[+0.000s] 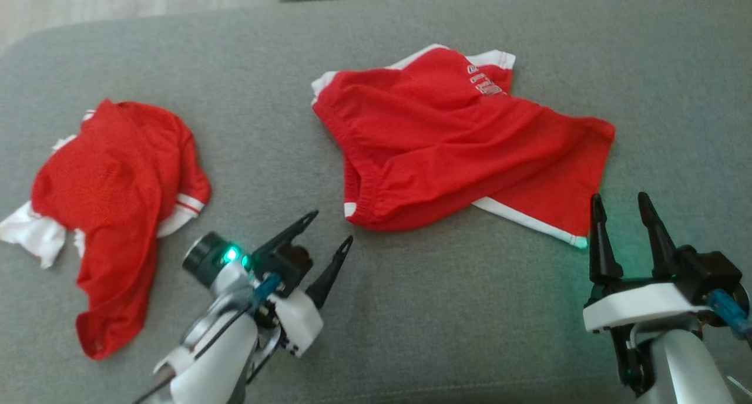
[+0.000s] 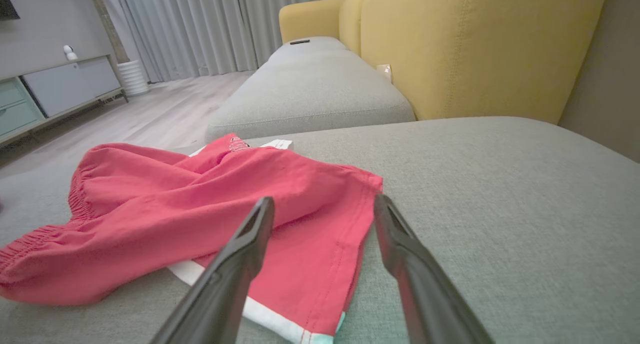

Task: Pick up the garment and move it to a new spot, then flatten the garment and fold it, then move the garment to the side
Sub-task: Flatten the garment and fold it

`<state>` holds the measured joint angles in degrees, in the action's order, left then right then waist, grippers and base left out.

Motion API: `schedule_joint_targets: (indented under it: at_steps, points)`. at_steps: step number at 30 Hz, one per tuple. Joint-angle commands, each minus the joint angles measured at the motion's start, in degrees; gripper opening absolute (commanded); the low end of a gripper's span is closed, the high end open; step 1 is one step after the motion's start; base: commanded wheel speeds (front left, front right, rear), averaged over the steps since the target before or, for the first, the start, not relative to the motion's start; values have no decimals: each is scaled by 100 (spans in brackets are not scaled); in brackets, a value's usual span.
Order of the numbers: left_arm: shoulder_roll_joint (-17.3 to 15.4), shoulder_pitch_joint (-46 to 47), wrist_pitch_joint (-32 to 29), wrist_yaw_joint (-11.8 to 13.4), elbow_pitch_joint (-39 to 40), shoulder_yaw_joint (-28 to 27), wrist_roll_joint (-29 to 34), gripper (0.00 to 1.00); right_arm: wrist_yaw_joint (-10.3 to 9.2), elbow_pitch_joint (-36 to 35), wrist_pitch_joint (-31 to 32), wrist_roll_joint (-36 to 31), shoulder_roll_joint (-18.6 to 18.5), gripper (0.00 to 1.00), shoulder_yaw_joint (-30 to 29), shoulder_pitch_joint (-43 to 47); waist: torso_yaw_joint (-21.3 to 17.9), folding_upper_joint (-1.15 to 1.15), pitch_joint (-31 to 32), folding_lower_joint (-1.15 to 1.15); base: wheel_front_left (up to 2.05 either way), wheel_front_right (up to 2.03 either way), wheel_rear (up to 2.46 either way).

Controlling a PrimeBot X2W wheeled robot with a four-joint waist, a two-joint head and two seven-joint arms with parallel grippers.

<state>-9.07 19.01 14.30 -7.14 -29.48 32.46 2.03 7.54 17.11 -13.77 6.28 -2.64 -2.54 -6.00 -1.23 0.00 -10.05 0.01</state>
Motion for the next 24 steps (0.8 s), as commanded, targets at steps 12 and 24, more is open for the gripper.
schedule_joint_targets:
  at_steps: [12, 24]
  points:
    - [-230, 1048, 70, -33, -489, 405, 120, 100, -5, -114, -64, 212, -24, 100, 266, -347, -303, 0, -339, -1, 0, 0, 0]
    - [-312, 1447, 70, -16, -809, 812, 163, 100, -5, -84, -87, 233, -24, 100, 294, -428, -372, 0, -463, -1, 0, 0, 0]
